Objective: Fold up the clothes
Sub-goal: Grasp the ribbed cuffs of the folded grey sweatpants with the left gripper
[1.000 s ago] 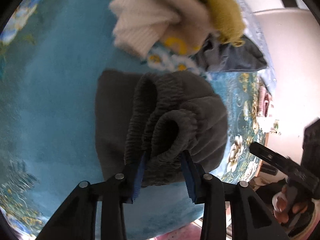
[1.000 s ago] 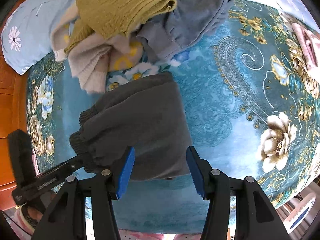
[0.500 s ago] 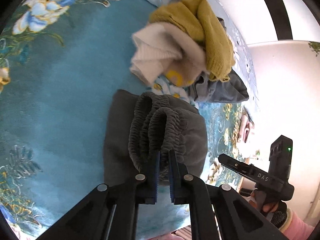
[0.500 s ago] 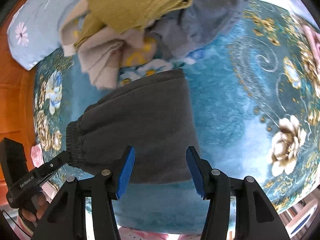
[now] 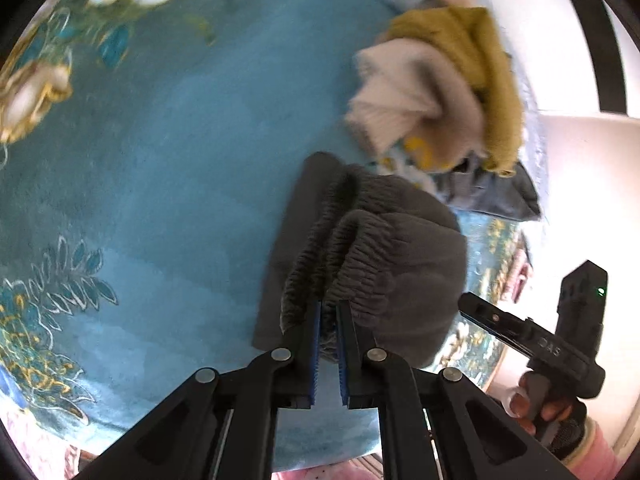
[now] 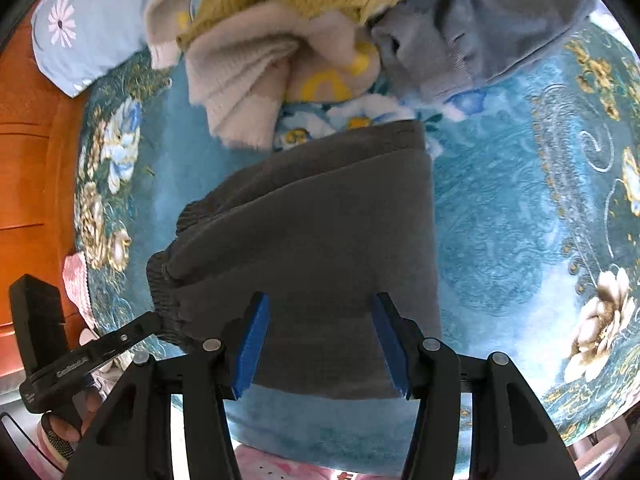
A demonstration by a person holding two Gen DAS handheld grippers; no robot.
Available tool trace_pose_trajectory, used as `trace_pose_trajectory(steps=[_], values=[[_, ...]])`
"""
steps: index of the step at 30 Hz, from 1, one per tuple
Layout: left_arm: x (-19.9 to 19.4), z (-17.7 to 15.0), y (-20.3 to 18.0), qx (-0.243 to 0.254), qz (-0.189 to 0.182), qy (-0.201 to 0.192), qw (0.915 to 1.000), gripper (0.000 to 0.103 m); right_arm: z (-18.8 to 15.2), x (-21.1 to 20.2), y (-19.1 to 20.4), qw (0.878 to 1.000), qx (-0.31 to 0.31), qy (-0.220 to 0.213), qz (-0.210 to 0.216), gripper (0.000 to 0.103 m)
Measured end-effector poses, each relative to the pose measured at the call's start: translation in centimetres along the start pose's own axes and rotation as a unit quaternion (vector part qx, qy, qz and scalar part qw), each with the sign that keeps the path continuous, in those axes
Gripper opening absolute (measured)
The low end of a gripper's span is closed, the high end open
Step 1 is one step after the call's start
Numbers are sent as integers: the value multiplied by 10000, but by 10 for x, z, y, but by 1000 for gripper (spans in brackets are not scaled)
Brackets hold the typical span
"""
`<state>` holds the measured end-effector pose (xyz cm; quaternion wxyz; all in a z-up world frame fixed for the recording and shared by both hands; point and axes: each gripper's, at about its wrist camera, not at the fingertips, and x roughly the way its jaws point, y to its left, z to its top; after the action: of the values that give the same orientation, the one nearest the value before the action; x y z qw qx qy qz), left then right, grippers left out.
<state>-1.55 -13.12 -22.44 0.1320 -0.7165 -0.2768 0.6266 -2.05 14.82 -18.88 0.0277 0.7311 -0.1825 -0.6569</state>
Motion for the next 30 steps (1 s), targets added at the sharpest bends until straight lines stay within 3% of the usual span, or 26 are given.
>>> trace_pose_trajectory(steps=[6, 10, 18, 23, 30], values=[[11, 5, -15, 259, 111, 130, 9995, 11, 6, 21, -11, 9995, 90, 197, -222, 56], [8, 14, -28, 429, -114, 96, 9990, 22, 2, 19, -21, 9996, 250, 119, -113, 57], [5, 29, -59, 868, -516, 40, 9949, 24, -9, 13, -25, 9992, 388, 54, 2, 57], [14, 44, -64, 676, -868, 150, 9938, 24, -8, 12, -22, 9991, 432, 45, -34, 58], [23, 58, -52, 186, -751, 196, 9968, 25, -9, 13, -29, 9983, 581, 38, -56, 58]])
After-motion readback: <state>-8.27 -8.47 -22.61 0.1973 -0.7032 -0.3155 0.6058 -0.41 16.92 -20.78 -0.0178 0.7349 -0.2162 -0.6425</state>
